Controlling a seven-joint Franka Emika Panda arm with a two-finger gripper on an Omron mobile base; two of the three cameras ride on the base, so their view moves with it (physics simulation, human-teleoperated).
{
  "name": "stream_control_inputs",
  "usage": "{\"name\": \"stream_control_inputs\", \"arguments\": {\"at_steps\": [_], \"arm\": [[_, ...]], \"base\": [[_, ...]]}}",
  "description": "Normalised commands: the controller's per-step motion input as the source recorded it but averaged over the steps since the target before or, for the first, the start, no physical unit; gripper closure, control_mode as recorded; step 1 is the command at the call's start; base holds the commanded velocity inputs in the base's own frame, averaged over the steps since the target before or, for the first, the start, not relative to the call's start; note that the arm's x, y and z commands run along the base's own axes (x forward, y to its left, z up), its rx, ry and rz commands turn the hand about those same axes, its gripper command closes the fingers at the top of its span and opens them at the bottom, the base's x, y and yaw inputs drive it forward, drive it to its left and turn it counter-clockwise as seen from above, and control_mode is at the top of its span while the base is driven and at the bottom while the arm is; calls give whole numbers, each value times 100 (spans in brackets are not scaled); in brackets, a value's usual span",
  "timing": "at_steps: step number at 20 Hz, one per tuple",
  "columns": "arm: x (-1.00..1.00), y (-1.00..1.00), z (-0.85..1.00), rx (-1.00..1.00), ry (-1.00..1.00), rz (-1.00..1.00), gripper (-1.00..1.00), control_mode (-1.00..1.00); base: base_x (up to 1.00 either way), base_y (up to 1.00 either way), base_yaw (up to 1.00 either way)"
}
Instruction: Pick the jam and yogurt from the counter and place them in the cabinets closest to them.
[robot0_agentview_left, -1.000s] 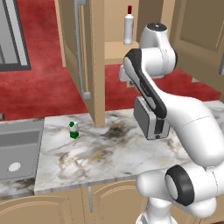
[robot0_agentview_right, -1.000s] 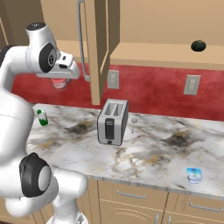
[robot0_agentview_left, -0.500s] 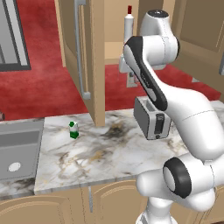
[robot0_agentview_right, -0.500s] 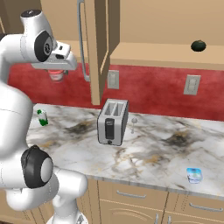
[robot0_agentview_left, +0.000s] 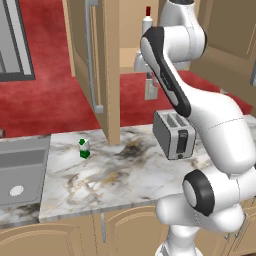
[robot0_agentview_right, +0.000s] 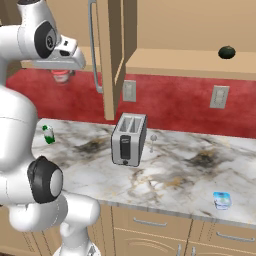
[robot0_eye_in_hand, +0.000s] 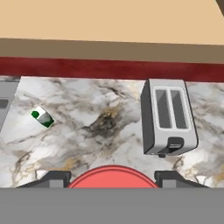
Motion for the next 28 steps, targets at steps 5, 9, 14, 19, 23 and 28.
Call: {"name": "stream_control_inputs", "arguments": {"at_steps": [5,9,14,19,23,28], "arm": [[0,7,29,0,0,0,100,-100],[0,12,22,-1,-2,0,100,-100],[0,15,4,-1,-14,0,100,-100],[0,6,1,0,-21,0,100,-100],[0,4,1,0,-16,0,100,-100],[3,4,0,0,-16,0,100,-100]], "base": [[0,0,0],[0,0,0],[0,0,0],[0,0,0],[0,0,0],[0,0,0]]}}
